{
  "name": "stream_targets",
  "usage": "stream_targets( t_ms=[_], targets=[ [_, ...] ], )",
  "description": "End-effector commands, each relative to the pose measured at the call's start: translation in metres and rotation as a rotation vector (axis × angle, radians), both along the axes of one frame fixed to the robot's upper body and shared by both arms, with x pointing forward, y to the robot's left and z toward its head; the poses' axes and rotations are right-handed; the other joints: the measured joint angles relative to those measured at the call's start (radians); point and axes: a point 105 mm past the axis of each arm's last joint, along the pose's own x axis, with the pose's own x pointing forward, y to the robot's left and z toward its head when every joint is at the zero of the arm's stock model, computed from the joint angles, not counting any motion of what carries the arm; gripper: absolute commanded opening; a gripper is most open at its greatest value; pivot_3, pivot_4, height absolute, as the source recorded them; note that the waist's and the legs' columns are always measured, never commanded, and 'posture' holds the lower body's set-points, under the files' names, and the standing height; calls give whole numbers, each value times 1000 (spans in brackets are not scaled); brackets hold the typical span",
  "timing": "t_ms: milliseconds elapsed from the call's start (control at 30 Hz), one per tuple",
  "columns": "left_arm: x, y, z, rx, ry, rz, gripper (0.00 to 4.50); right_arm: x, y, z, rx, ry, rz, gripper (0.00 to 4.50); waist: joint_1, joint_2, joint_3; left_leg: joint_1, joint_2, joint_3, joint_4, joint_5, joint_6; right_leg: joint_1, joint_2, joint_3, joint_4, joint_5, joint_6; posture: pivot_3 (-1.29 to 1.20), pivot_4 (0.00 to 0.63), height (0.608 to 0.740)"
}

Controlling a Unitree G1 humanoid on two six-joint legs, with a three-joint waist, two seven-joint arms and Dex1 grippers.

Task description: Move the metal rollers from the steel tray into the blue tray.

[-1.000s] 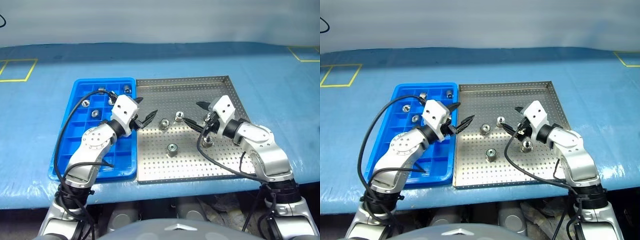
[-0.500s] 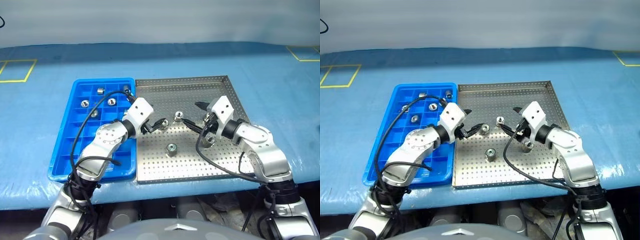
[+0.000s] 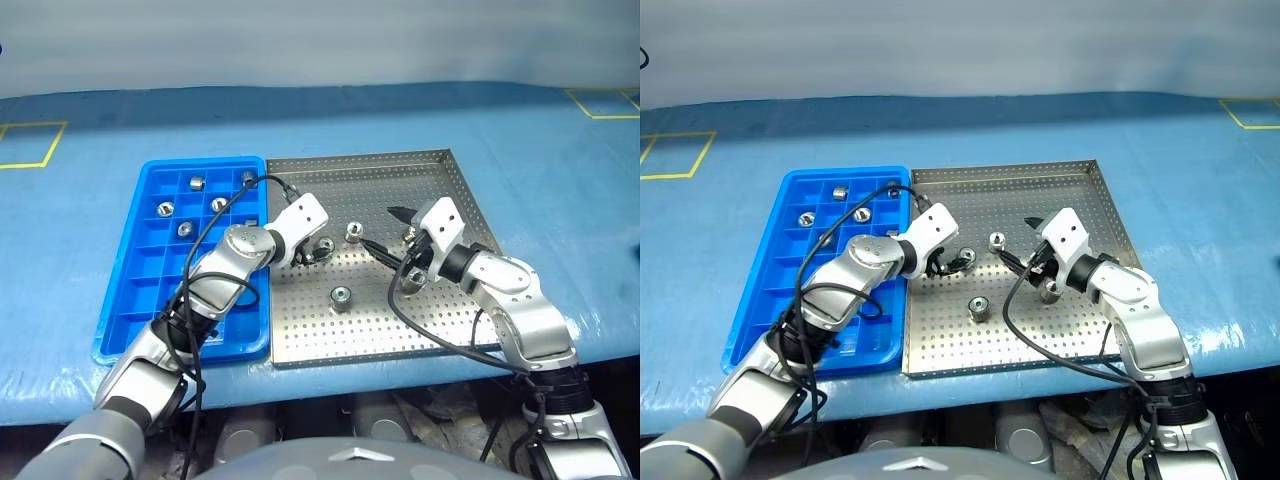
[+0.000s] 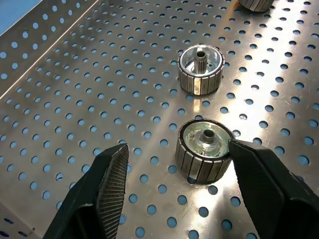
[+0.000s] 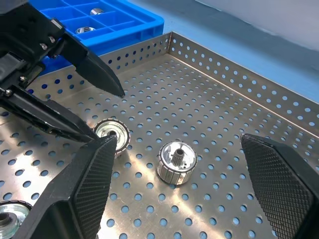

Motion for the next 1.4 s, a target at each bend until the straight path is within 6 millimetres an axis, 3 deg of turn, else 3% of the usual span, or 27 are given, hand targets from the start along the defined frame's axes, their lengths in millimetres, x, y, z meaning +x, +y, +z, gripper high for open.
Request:
stream_targets(
  t_ms=[33, 433, 667, 1033, 1233, 1400],
  targets=[
    [4, -5, 3, 24, -11, -32, 3458, -2, 3, 16, 2, -77, 11, 4185, -1, 0, 0, 0, 0, 0, 0, 0, 0, 0, 0, 0, 0, 0, 0, -198, 150, 740],
    [9, -14, -13, 47, 60, -55, 3458, -2, 3, 18, 6, -90, 1, 4185, -5, 0, -1, 0, 0, 0, 1, 0, 0, 1, 0, 0, 0, 0, 1, -214, 150, 740],
    [5, -11, -17, 50, 83, -66, 1324, -2, 0, 19, 9, -102, -17, 4227, -13, 1, -1, 1, 0, 1, 2, 0, 0, 1, 0, 1, 1, 1, 1, -216, 150, 740],
    [5, -6, -1, -32, 47, -36, 1324, 2, 3, 20, 12, -115, -19, 4227, -17, 1, -1, 1, 0, 1, 2, 0, 0, 1, -1, 2, 1, 1, 1, -201, 150, 740],
    [6, 15, 38, -164, -72, 70, 1324, 1, 7, 21, 14, -118, -2, 4227, -16, 1, -1, 0, 0, 1, 2, 0, 0, -1, -2, 2, 1, 1, 1, -200, 150, 740],
    [-2, 67, 83, -246, -220, 226, 1324, -3, 15, 20, 31, -105, 43, 4227, -19, 1, -1, -1, 1, 1, 2, 0, 0, -2, -5, 2, 1, 1, 1, -171, 150, 740]
  ],
)
